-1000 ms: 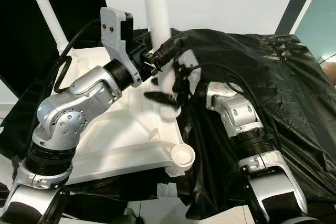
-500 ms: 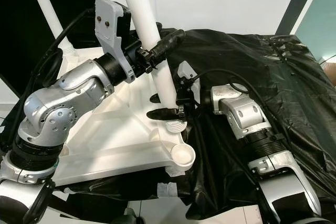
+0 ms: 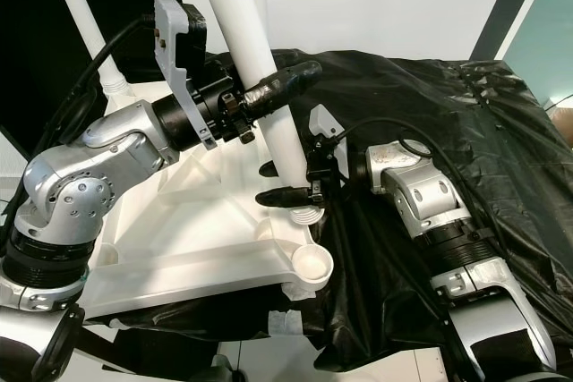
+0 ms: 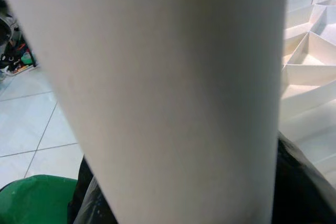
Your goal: Building children table
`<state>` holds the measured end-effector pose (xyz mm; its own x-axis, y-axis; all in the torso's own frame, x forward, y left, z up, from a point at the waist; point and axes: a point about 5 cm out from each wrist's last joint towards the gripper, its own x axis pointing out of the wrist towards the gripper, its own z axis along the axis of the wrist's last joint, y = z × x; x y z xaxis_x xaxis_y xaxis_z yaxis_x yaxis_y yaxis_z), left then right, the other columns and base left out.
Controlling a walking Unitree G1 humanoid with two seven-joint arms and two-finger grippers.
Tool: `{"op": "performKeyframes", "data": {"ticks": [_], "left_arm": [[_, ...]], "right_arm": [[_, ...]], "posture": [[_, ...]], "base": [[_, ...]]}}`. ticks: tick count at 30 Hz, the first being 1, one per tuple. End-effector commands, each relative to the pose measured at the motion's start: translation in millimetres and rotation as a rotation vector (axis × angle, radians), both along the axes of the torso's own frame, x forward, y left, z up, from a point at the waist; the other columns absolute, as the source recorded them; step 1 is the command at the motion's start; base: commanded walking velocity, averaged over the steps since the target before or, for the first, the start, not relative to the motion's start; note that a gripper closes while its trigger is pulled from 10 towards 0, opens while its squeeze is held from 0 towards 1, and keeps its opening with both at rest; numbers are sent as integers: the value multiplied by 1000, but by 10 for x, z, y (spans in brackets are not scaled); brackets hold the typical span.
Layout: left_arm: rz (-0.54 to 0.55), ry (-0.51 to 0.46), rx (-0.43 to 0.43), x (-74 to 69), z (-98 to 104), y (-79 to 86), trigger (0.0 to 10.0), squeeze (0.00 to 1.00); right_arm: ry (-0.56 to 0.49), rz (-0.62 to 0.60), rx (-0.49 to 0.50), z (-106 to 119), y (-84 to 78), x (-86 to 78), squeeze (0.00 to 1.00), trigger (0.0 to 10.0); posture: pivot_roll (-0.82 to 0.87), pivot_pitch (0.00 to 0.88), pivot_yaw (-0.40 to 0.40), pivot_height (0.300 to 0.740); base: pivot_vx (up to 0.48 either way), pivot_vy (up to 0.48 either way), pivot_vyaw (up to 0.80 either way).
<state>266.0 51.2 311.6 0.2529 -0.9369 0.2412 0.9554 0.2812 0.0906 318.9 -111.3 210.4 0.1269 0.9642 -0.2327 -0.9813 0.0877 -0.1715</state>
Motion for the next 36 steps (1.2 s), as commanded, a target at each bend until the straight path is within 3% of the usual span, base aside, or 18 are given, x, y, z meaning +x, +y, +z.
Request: {"op": "performKeyframes", "data": {"ticks": [1,3,5,6,7,11,14,15,20,33,36], "left_arm": [[-49,-5,57,-53,-42,-162,10000,0],[-19,-6,53,-29,-42,-177,10000,0],[112,6,41,125,-52,-226,10000,0],[112,6,41,125,-52,-226,10000,0],[242,15,42,249,-65,-269,10000,0],[316,13,40,304,-66,-290,10000,0],[371,80,30,389,-67,-320,10000,0],[436,138,3,485,-44,-331,10000,0],[529,169,-26,588,-12,-326,10000,0],[682,269,-112,698,42,-365,10000,0],[746,258,-118,684,80,-387,10000,0]], "right_arm": [[2,-30,7,26,17,38,1000,10000],[-2,-45,13,32,24,49,1000,10000],[-24,-109,30,34,84,79,1000,10000],[-24,-109,30,34,84,79,1000,10000],[-45,-178,42,19,154,100,0,10000],[-57,-221,48,6,195,112,0,10000],[-52,-314,72,-14,256,149,0,10000],[-54,-388,98,-34,332,170,0,10000],[-68,-506,117,-72,414,198,0,10000],[-178,-801,159,-91,584,228,0,10000],[-197,-954,183,-70,599,252,0,10000]], "posture": [[162,19,-12,740],[162,19,-12,740],[162,19,-11,740],[162,19,-11,740],[163,17,-12,740],[163,17,-12,740],[171,15,-17,740],[174,13,-19,740],[172,7,-17,740],[175,0,-12,740],[176,0,-14,740]], "base": [[0,0,0],[0,0,0],[0,0,0],[0,0,0],[0,0,0],[0,0,0],[0,0,0],[0,0,0],[0,0,0],[0,0,0],[0,0,0]]}}
